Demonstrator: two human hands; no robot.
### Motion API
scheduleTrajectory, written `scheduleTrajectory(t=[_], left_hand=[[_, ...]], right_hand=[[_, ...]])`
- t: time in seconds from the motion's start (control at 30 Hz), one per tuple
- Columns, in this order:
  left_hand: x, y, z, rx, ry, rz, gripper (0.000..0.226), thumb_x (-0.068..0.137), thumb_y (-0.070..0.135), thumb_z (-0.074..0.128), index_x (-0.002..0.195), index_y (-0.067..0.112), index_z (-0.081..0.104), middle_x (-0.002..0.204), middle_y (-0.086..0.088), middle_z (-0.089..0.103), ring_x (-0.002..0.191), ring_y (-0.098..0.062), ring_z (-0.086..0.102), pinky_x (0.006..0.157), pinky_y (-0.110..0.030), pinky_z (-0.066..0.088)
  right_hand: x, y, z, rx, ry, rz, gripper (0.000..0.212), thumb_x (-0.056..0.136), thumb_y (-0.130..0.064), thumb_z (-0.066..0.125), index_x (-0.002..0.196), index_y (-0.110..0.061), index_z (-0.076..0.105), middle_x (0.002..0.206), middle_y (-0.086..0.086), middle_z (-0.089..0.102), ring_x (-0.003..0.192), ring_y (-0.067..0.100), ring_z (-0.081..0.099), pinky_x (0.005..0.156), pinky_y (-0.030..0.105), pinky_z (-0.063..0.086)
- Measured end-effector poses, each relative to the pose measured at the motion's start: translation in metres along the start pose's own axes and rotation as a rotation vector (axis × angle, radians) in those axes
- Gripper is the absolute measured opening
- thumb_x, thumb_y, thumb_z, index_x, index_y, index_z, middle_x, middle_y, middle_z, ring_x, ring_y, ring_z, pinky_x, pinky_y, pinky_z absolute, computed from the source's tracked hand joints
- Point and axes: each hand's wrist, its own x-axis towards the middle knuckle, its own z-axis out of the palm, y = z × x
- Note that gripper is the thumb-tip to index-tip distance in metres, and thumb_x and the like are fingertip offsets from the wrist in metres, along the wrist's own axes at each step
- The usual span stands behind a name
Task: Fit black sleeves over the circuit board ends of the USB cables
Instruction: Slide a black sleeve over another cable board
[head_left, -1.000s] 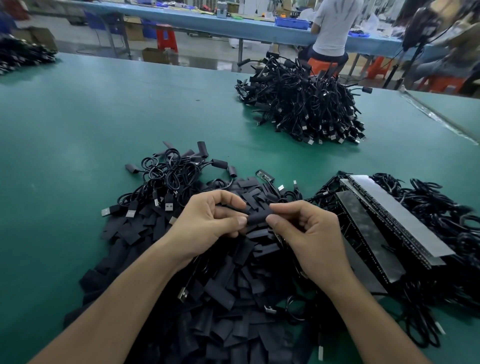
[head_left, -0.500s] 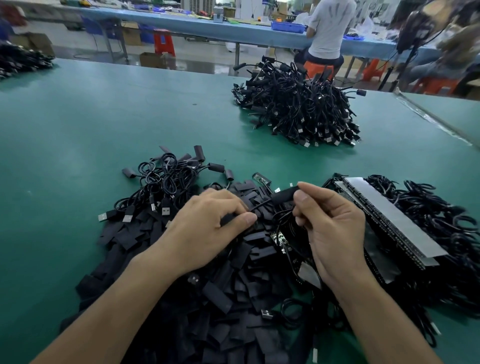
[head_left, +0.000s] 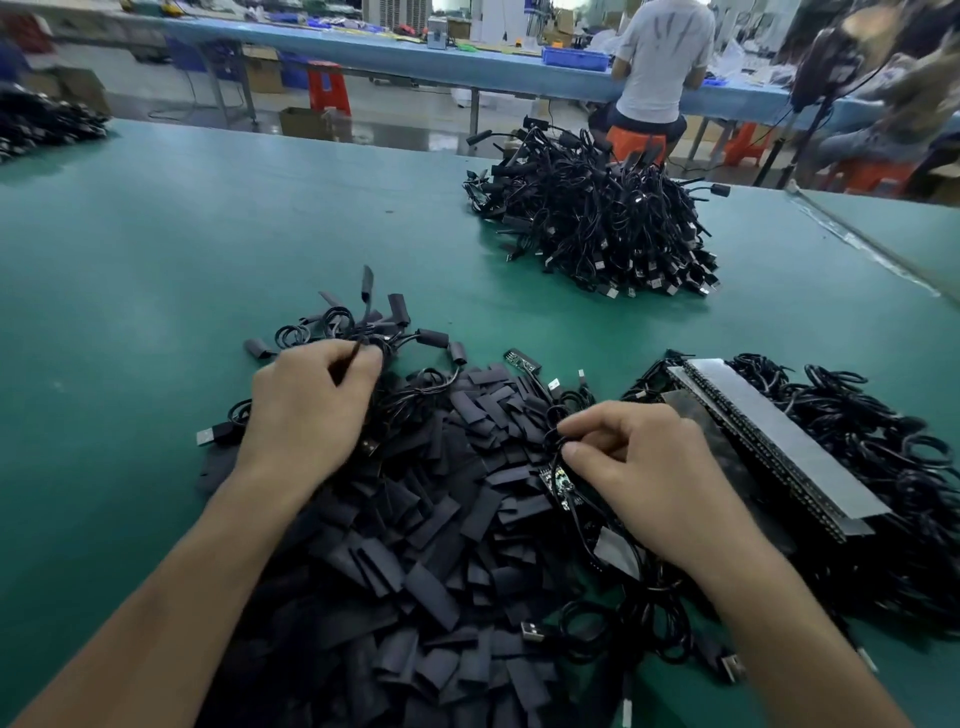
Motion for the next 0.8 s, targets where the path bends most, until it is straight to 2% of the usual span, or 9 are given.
scheduleTrajectory(t=[0.07, 0.13, 0.27, 0.37, 0.47, 0.57, 0.63, 0.7, 0.8], left_hand=[[-0.003, -0.003, 0.006, 0.155, -0.113, 0.043, 0.05, 0.093, 0.037, 0.065, 0.135, 0.01, 0.06, 0.131, -0.009, 0.059, 0.122, -0.024, 0.053, 0.103, -0.034, 0.04], [-0.007, -0.004, 0.011, 0.243, -0.154, 0.073, 0.065, 0.091, 0.033, 0.067, 0.146, 0.005, 0.045, 0.149, -0.015, 0.036, 0.138, -0.031, 0.035, 0.115, -0.039, 0.028], [-0.009, -0.007, 0.012, 0.355, -0.099, 0.079, 0.076, 0.09, 0.042, 0.065, 0.149, 0.004, 0.037, 0.142, -0.011, 0.024, 0.128, -0.039, 0.031, 0.113, -0.048, 0.03], [-0.011, -0.004, 0.009, 0.449, -0.076, 0.077, 0.077, 0.088, 0.054, 0.06, 0.148, 0.011, 0.038, 0.125, -0.003, 0.024, 0.116, -0.033, 0.03, 0.102, -0.053, 0.034], [-0.01, -0.003, 0.009, 0.39, -0.087, 0.103, 0.076, 0.088, 0.047, 0.066, 0.148, 0.009, 0.042, 0.115, -0.007, 0.032, 0.11, -0.035, 0.04, 0.099, -0.05, 0.04], [-0.009, -0.003, 0.007, 0.249, -0.073, 0.104, 0.072, 0.085, 0.034, 0.076, 0.146, 0.012, 0.046, 0.112, -0.008, 0.047, 0.103, -0.033, 0.054, 0.096, -0.046, 0.047], [-0.009, -0.002, 0.005, 0.169, -0.035, 0.115, 0.065, 0.081, 0.027, 0.08, 0.138, 0.016, 0.051, 0.11, -0.006, 0.059, 0.101, -0.028, 0.059, 0.094, -0.046, 0.05], [-0.011, 0.002, 0.005, 0.152, 0.025, 0.158, 0.053, 0.079, 0.026, 0.081, 0.126, 0.018, 0.058, 0.109, -0.005, 0.061, 0.104, -0.028, 0.058, 0.094, -0.047, 0.049], [-0.017, 0.011, 0.008, 0.154, 0.103, 0.289, 0.025, 0.083, 0.028, 0.075, 0.105, 0.021, 0.066, 0.094, 0.003, 0.063, 0.093, -0.022, 0.057, 0.085, -0.042, 0.05]], right_hand=[[-0.003, -0.003, -0.008, -0.152, -0.085, 0.03, 0.012, 0.088, -0.03, 0.071, 0.099, -0.03, 0.074, 0.076, -0.015, 0.065, 0.076, -0.006, 0.06, 0.064, 0.006, 0.045], [-0.005, -0.008, -0.014, -0.268, -0.212, 0.09, 0.022, 0.085, -0.044, 0.071, 0.104, -0.032, 0.069, 0.08, -0.013, 0.065, 0.076, -0.001, 0.06, 0.07, 0.015, 0.05], [-0.01, -0.016, -0.022, -0.393, -0.491, 0.173, 0.059, 0.069, -0.058, 0.079, 0.12, -0.042, 0.054, 0.095, -0.014, 0.06, 0.085, 0.005, 0.06, 0.081, 0.032, 0.055], [-0.012, -0.018, -0.022, -0.516, -0.57, 0.193, 0.071, 0.065, -0.05, 0.084, 0.126, -0.043, 0.048, 0.1, -0.012, 0.05, 0.092, 0.013, 0.057, 0.084, 0.038, 0.055], [-0.012, -0.018, -0.019, -0.529, -0.517, 0.175, 0.047, 0.077, -0.033, 0.074, 0.119, -0.037, 0.055, 0.1, -0.006, 0.056, 0.09, 0.018, 0.06, 0.081, 0.04, 0.056], [-0.01, -0.017, -0.021, -0.444, -0.415, 0.14, 0.023, 0.082, -0.02, 0.06, 0.102, -0.027, 0.067, 0.085, -0.003, 0.067, 0.077, 0.017, 0.065, 0.074, 0.038, 0.058], [-0.009, -0.018, -0.025, -0.392, -0.363, 0.128, 0.018, 0.082, -0.018, 0.059, 0.092, -0.027, 0.071, 0.073, -0.006, 0.07, 0.069, 0.009, 0.066, 0.07, 0.033, 0.058], [-0.009, -0.019, -0.027, -0.326, -0.262, 0.104, 0.013, 0.082, -0.02, 0.062, 0.08, -0.03, 0.07, 0.066, -0.011, 0.07, 0.064, 0.001, 0.065, 0.062, 0.025, 0.054], [-0.011, -0.023, -0.029, -0.224, 0.016, 0.043, 0.014, 0.083, -0.029, 0.068, 0.07, -0.031, 0.065, 0.065, -0.02, 0.065, 0.06, -0.004, 0.061, 0.054, 0.02, 0.045]])
